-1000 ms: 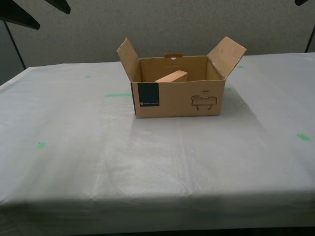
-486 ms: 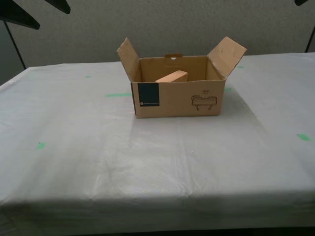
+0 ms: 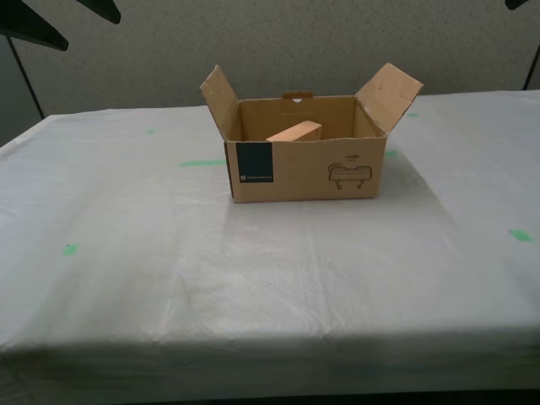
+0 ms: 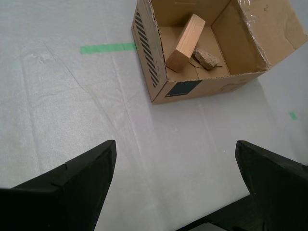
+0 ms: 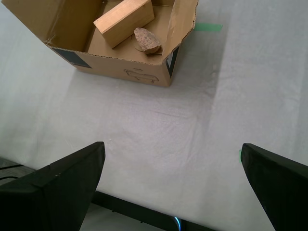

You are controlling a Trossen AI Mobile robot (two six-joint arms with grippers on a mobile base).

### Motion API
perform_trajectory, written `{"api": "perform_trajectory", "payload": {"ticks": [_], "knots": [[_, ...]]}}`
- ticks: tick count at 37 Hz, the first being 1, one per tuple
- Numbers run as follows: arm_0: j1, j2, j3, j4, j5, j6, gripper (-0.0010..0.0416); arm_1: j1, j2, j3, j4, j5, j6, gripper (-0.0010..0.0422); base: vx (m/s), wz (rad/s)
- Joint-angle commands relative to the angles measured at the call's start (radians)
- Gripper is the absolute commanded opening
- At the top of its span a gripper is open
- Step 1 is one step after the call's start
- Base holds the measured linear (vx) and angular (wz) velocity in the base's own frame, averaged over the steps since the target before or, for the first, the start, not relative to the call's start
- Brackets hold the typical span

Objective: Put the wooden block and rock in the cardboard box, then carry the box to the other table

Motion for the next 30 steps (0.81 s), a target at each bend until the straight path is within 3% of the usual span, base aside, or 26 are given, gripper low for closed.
{"api": "perform_trajectory", "payload": {"ticks": [1, 30], "knots": [[0.000, 0.000, 0.001, 0.000, -0.003, 0.000, 0.0393, 0.000, 0.000, 0.001, 0.001, 0.003, 0.002, 0.0336, 0.000, 0.000], [0.000, 0.000, 0.001, 0.000, -0.003, 0.000, 0.0393, 0.000, 0.000, 0.002, 0.001, 0.003, 0.002, 0.0336, 0.000, 0.000]]}}
